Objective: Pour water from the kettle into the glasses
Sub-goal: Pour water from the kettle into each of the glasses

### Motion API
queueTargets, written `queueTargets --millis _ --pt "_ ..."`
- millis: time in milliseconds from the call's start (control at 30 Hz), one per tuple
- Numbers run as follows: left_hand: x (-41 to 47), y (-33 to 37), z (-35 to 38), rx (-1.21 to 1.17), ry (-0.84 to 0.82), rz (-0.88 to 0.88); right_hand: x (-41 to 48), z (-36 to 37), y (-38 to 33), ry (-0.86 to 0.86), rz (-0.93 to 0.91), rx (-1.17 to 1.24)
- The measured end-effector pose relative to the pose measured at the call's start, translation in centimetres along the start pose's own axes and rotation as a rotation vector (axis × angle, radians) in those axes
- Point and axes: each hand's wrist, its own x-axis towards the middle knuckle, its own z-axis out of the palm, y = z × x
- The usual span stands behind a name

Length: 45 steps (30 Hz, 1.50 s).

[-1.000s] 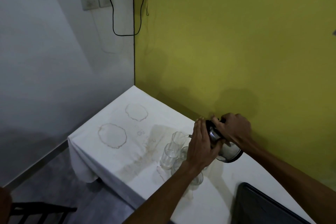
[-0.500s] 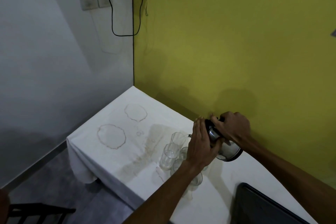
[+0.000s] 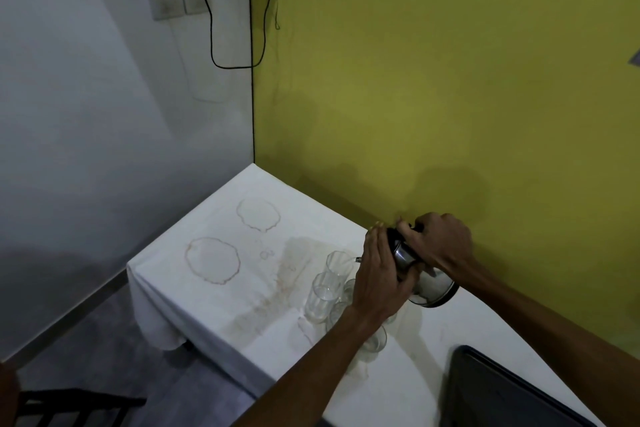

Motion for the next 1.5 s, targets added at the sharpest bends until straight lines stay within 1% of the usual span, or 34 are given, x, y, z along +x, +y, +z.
queueTargets --millis 233,533,900,1500 --pt "0.0 0.0 0.0 0.002 -0.001 -0.004 0.0 0.0 -0.1 -0.001 0.009 -0.003" --pt "-0.4 -0.3 0.1 -0.007 -0.004 -0.011 -0.3 0.2 -0.2 -0.022 -0.06 -0.063" --pt "-0.3 -0.6 0.1 -0.031 -0.014 -0.021 -0.3 0.4 -0.3 0.018 -0.049 -0.093" --pt "0.1 -0.4 -0.1 -0.045 -0.009 -0.028 0.0 -0.4 -1.0 0.002 -0.057 -0.108"
